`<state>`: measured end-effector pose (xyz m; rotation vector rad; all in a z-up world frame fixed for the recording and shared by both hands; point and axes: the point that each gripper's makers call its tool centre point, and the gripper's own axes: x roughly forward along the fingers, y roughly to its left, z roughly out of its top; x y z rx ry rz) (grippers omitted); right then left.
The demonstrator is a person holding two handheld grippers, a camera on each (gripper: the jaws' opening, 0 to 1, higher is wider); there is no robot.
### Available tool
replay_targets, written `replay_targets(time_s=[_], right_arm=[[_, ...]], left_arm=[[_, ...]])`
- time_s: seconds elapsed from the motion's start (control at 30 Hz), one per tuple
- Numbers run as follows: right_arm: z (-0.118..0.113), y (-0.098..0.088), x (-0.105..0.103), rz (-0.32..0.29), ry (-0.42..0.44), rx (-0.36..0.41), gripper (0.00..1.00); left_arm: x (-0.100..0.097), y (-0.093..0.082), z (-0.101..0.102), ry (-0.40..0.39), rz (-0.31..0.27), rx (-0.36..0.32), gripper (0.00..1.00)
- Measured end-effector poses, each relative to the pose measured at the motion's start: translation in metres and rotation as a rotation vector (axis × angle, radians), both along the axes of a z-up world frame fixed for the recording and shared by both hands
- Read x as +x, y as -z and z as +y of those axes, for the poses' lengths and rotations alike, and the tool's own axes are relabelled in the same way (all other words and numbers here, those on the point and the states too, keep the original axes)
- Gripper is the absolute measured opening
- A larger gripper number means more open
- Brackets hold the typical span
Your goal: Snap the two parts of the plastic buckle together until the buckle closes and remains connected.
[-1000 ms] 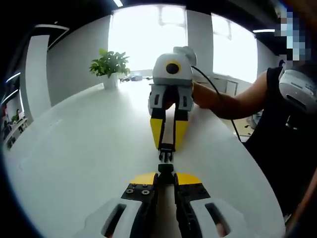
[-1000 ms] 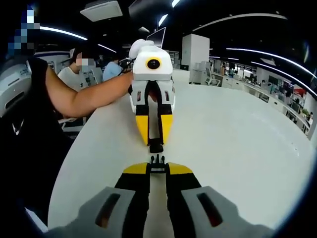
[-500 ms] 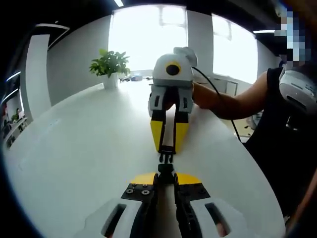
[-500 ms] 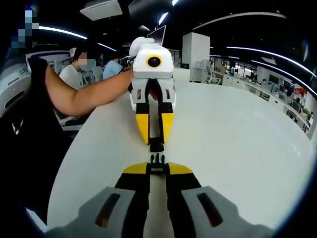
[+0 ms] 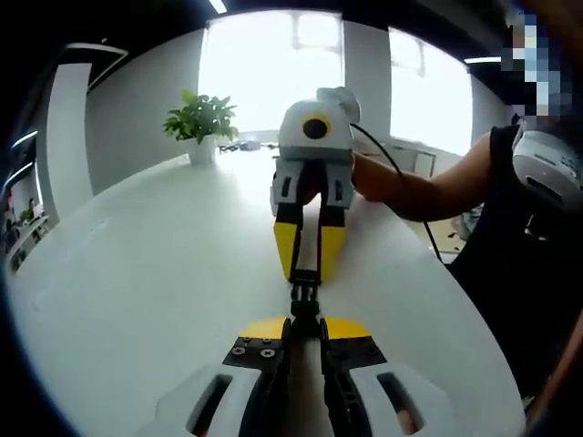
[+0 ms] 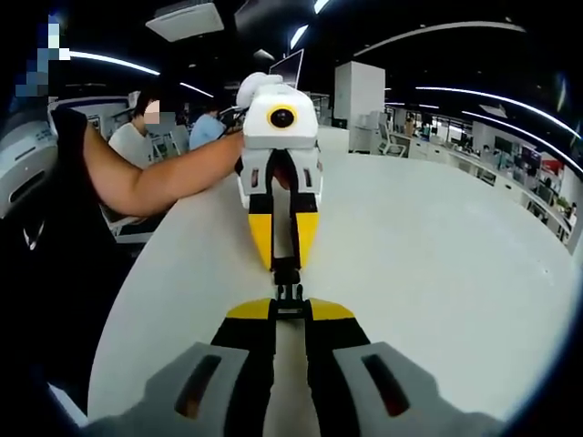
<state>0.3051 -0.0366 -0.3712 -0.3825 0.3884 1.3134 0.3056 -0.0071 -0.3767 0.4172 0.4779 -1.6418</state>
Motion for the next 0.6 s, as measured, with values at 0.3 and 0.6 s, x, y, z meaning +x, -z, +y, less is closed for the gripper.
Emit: replay_targets(time_s=[0.3, 0.6], right_arm=[[0.0007, 0.0006, 0.0003, 0.003, -0.002, 0.0, 0.11], [0.0012, -0.0008, 0.0004, 0.001, -0.003, 0.006, 0.11]], left_arm=[[0.0001, -0.0001, 0.0001, 0.002, 0.0, -0.003, 0.11], [-0.0007, -0.0007, 0.0004, 0.003, 0.004, -0.007, 0.11]])
